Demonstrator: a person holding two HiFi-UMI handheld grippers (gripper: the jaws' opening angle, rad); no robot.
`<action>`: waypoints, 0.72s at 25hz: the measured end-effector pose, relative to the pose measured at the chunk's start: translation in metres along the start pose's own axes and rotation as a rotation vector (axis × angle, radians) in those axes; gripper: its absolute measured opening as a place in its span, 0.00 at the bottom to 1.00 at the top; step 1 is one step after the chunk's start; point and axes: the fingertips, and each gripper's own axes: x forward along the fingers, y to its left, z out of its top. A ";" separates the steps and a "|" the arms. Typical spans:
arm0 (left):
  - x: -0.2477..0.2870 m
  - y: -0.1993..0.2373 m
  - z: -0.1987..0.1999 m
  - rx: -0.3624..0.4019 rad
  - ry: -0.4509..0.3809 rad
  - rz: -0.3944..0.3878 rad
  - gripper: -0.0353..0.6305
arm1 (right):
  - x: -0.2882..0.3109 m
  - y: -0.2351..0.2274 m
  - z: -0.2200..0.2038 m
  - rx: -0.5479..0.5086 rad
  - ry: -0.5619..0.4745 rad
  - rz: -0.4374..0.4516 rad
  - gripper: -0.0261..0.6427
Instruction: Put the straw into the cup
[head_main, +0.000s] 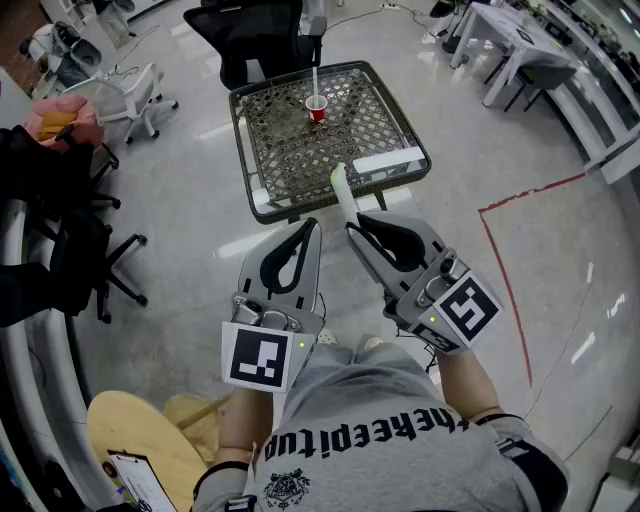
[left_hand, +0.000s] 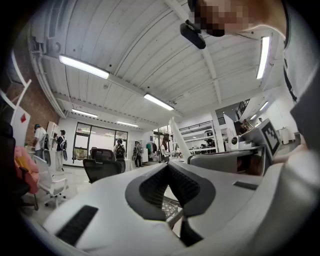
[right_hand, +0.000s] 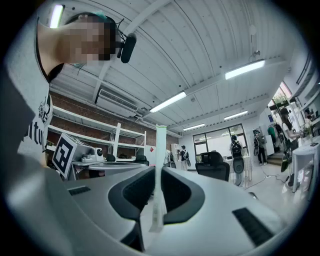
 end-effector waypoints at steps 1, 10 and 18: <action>0.002 -0.001 0.000 -0.003 0.003 0.007 0.09 | -0.002 -0.003 0.002 -0.004 -0.005 -0.001 0.12; 0.014 -0.007 0.000 -0.024 -0.002 -0.008 0.09 | -0.007 -0.014 0.004 -0.017 -0.010 -0.003 0.12; 0.018 0.000 0.004 -0.027 -0.029 -0.015 0.09 | -0.004 -0.016 0.004 -0.030 -0.006 -0.010 0.12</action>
